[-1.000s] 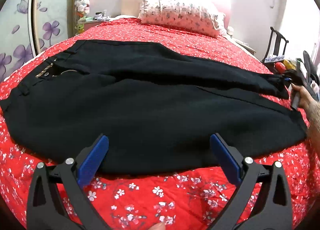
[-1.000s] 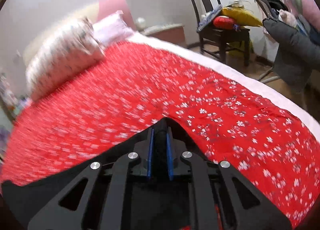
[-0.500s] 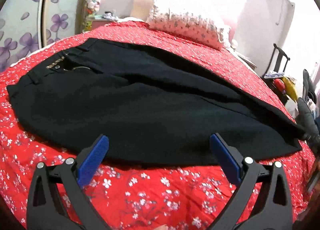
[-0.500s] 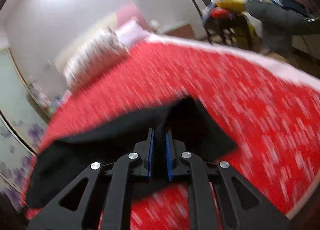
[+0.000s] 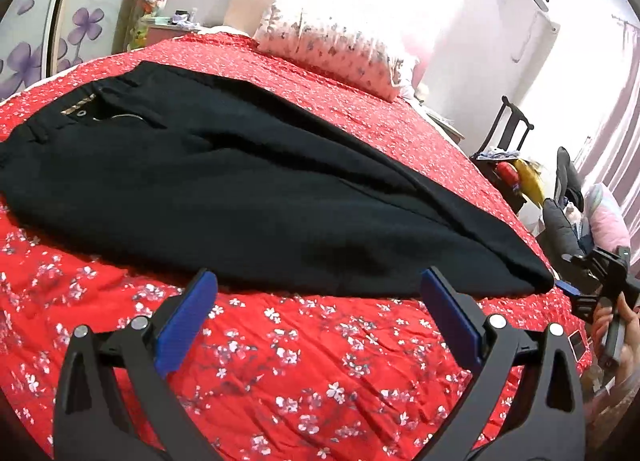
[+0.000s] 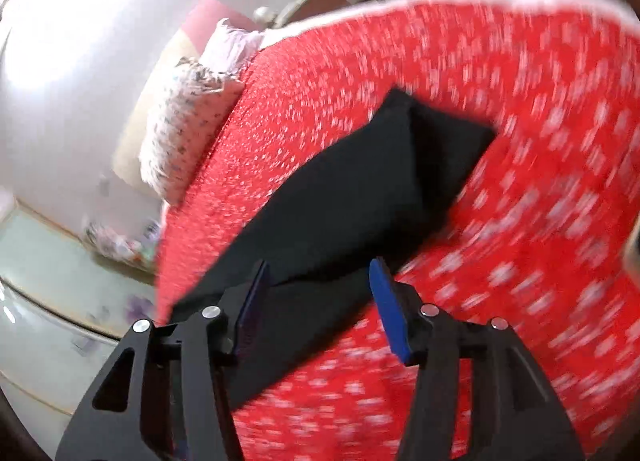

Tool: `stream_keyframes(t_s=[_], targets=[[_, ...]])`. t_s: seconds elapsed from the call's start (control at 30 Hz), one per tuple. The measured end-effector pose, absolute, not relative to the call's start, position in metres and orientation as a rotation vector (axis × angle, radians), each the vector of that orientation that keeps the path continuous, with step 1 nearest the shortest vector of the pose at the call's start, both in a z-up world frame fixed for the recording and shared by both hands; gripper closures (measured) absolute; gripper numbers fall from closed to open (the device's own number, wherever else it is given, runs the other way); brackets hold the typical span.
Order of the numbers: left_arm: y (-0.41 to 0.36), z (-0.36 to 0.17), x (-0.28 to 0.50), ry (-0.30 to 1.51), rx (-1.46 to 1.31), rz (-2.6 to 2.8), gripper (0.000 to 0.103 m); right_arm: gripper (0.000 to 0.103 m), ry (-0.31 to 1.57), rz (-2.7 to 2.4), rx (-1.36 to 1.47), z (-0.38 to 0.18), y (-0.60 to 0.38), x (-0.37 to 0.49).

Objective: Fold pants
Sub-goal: 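Lift the hems with the right tool and carry them toward the waistband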

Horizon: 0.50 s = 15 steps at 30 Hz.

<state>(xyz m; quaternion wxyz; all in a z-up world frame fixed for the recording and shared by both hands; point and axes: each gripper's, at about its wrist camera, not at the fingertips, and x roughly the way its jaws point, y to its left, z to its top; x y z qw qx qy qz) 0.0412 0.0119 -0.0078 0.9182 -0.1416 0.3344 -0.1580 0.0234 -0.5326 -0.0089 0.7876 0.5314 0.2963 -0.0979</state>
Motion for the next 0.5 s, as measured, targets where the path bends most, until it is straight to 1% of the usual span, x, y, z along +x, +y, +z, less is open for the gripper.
stream_keyframes(t_s=[0.1, 0.33, 0.4, 0.43, 0.47, 0.5], targets=[[0.013, -0.009, 0.039, 0.69, -0.273, -0.285, 0.002, 0.057, 0.669, -0.252, 1.234, -0.028, -0.528, 0.039], [0.021, -0.011, 0.038, 0.705, -0.272, -0.285, 0.002, 0.058, 0.661, -0.392, 1.234, -0.046, -0.536, 0.054], [0.023, -0.013, 0.042, 0.714, -0.287, -0.279, 0.002, 0.065, 0.651, -0.416, 1.238, -0.051, -0.543, 0.058], [0.025, -0.013, 0.043, 0.718, -0.297, -0.28, 0.002, 0.079, 0.65, -0.431, 1.227, -0.053, -0.546, 0.059], [0.025, -0.013, 0.044, 0.723, -0.307, -0.279, 0.002, 0.091, 0.651, -0.438, 1.214, -0.053, -0.548, 0.06], [0.026, -0.014, 0.045, 0.727, -0.312, -0.276, 0.002, 0.092, 0.651, -0.436, 1.195, -0.052, -0.552, 0.061]])
